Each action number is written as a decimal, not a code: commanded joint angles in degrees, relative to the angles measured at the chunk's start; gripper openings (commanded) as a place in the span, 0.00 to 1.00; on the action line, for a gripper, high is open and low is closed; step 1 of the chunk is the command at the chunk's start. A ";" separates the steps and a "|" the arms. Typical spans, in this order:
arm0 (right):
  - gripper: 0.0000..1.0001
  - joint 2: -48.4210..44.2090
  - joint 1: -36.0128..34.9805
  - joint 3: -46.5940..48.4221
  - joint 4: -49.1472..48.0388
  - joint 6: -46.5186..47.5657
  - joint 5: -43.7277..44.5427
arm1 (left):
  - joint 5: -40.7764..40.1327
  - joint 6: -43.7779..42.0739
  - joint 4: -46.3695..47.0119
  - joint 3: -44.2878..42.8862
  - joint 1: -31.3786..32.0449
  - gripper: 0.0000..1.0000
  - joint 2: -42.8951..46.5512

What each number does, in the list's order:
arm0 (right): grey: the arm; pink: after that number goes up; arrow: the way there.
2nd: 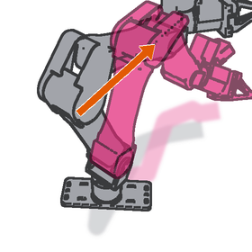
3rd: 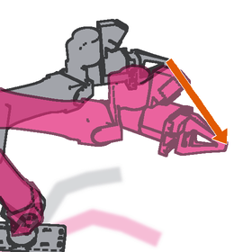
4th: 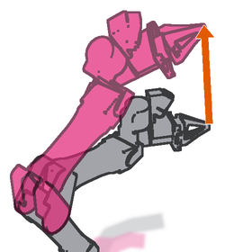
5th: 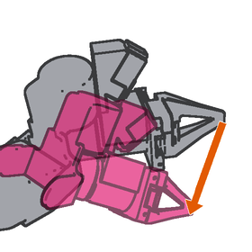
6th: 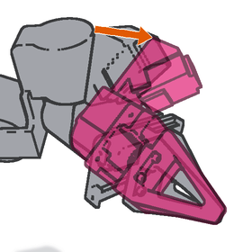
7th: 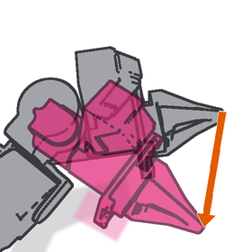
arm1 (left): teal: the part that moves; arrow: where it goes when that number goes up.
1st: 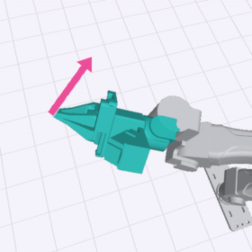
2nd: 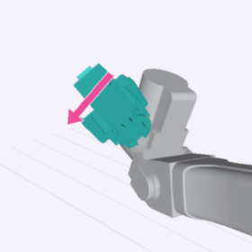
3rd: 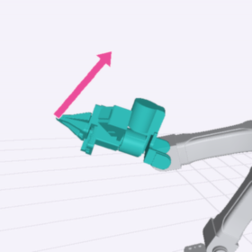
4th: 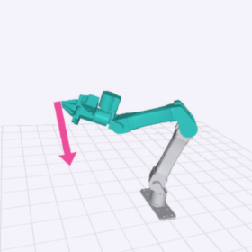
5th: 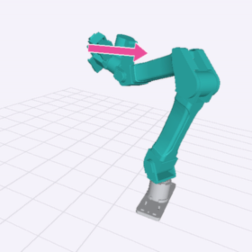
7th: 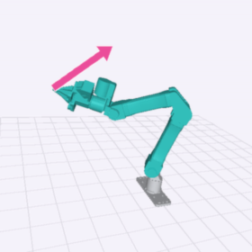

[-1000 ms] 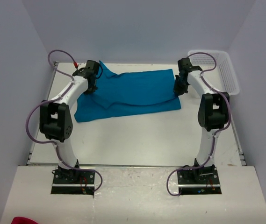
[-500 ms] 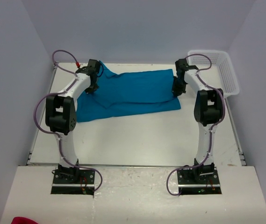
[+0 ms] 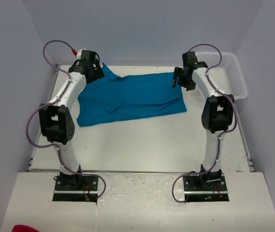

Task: Fold and stack the t-shirts
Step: Fold the flattened tshirt in 1/3 of the way

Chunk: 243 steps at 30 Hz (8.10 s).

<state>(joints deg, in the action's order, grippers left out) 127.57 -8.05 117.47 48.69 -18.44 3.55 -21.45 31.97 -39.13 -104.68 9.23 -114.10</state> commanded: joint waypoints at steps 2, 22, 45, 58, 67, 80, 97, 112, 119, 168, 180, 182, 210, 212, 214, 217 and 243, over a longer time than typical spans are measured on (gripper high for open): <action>0.78 -16.52 -5.82 -10.57 -2.01 -0.54 1.80 | 11.74 0.29 5.20 15.61 2.97 0.83 16.35; 0.07 -33.17 -10.31 -34.94 -9.93 -2.57 -0.30 | 3.71 -1.20 7.58 31.83 16.34 0.38 14.80; 0.07 -32.21 -9.35 -35.91 -11.68 -0.99 -1.27 | -0.26 -1.82 6.09 22.15 13.18 0.21 -0.33; 0.06 -31.77 -9.26 -36.70 -12.39 -1.43 -2.32 | 3.43 -2.52 7.67 24.69 12.65 0.21 0.37; 0.06 -31.94 -9.26 -37.58 -13.62 -2.22 -3.20 | 4.31 -2.35 9.17 26.73 12.65 0.32 2.66; 0.05 -32.39 -9.26 -38.28 -13.88 -2.04 -3.20 | 3.26 -2.61 10.30 24.44 12.56 0.00 1.60; 0.05 -23.34 -9.17 -29.32 -11.51 -2.57 -3.20 | 5.19 -7.53 10.56 3.09 7.56 0.15 -7.78; 0.26 -14.90 -5.04 -18.42 -4.57 -1.16 -0.83 | 8.18 -3.06 14.25 16.41 7.72 0.89 4.84; 0.24 -7.96 -1.97 -10.53 0.09 -0.28 -3.20 | 11.16 -0.50 16.99 29.96 12.38 0.16 14.17; 0.00 -22.88 -1.79 -28.43 -5.97 -4.06 -5.22 | 20.49 5.29 19.80 49.12 21.44 0.00 15.92; 0.28 -31.32 -11.45 -46.09 -11.51 -4.94 -1.01 | 18.02 0.12 13.91 42.56 21.96 0.00 26.48; 0.40 -33.08 -12.77 -48.56 -12.03 -5.29 0.14 | 21.35 -0.58 15.48 42.02 23.36 0.01 27.18; 0.00 -42.06 -13.22 -50.68 -9.22 -8.11 7.09 | 26.38 2.40 24.28 31.55 45.26 0.00 -0.51; 0.00 -40.65 -13.39 -50.50 -9.31 -7.93 6.21 | 26.29 3.36 24.28 34.18 45.34 0.00 0.63; 0.00 -40.03 -13.39 -51.20 -9.92 -7.76 3.67 | 26.03 3.98 24.72 36.12 45.52 0.00 2.21; 0.12 -38.36 -13.39 -52.25 -11.15 -7.58 0.59 | 26.20 4.86 25.42 39.20 46.13 0.00 4.49; 0.13 -42.40 -20.06 -66.05 -15.20 -12.50 0.49 | 28.57 3.81 27.44 39.64 48.07 0.00 5.39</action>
<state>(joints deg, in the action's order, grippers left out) 88.73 -26.74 52.60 34.68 -29.02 2.09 6.39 36.42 -12.69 -64.16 57.14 -107.68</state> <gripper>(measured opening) 0.131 0.002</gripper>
